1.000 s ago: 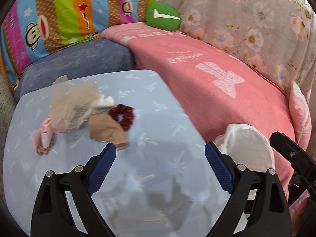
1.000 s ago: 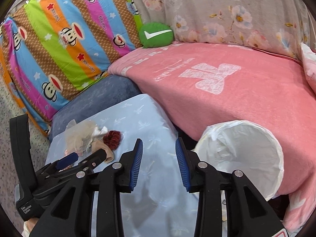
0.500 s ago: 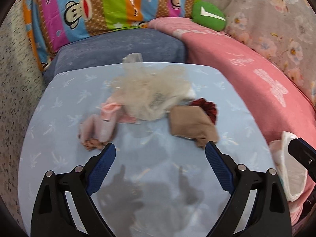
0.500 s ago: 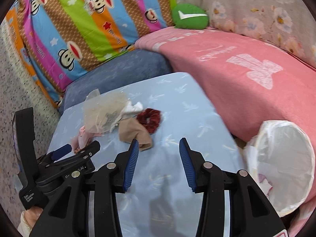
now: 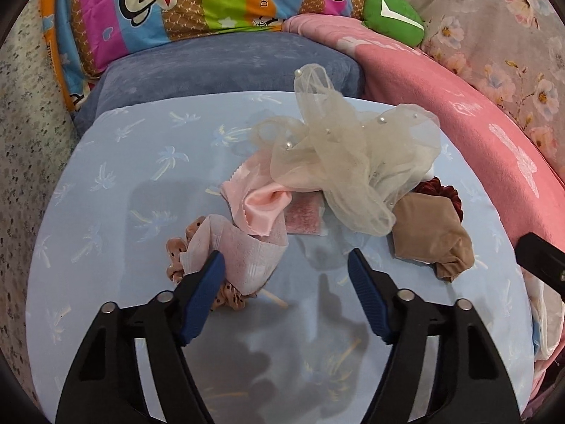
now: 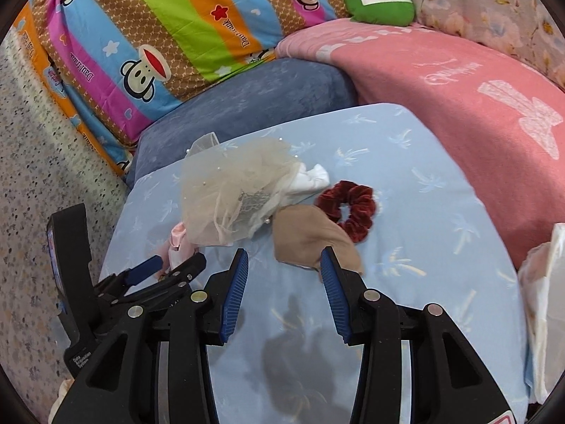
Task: Collect trash
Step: 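Grasp the pink satin cloth with the left gripper while the right gripper grasps the beige tulle, then carry the pink satin cloth with the left and tulle with the right into the bin, open both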
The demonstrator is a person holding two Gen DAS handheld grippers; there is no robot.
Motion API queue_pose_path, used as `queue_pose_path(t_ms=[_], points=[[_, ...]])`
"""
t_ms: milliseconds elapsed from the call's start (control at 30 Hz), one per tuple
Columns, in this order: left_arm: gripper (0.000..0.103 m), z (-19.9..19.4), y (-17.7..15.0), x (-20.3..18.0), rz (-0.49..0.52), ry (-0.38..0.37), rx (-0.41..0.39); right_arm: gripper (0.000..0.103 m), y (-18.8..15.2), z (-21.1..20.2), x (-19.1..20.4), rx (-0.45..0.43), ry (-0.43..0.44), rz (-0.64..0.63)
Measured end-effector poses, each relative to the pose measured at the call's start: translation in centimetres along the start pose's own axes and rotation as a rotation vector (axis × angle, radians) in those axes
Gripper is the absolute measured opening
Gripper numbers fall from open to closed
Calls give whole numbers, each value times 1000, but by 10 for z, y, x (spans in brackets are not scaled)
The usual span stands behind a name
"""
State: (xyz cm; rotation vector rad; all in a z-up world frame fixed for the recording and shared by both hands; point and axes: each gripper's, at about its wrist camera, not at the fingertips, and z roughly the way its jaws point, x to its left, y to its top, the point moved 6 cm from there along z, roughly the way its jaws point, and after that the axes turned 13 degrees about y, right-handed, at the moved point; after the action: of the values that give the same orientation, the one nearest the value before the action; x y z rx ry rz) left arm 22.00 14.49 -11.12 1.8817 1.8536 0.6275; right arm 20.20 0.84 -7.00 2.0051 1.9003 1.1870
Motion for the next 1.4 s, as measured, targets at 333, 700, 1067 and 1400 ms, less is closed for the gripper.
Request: queue_pose_path(t_ms=[333,700,1067,1400], points=[[17,7,-2,16,-67,-103,40,43,16,48,21,51,44,-12],[7,3,-2,28,-118,-126,46,43,19,101,46,117,89,-40],[7,-9,-9,31,-134,-145,50,2,7,102,40,144,89,-39],[6,-48,1,14,-125,-183,-17,1,24,27,50,15,112,-54]])
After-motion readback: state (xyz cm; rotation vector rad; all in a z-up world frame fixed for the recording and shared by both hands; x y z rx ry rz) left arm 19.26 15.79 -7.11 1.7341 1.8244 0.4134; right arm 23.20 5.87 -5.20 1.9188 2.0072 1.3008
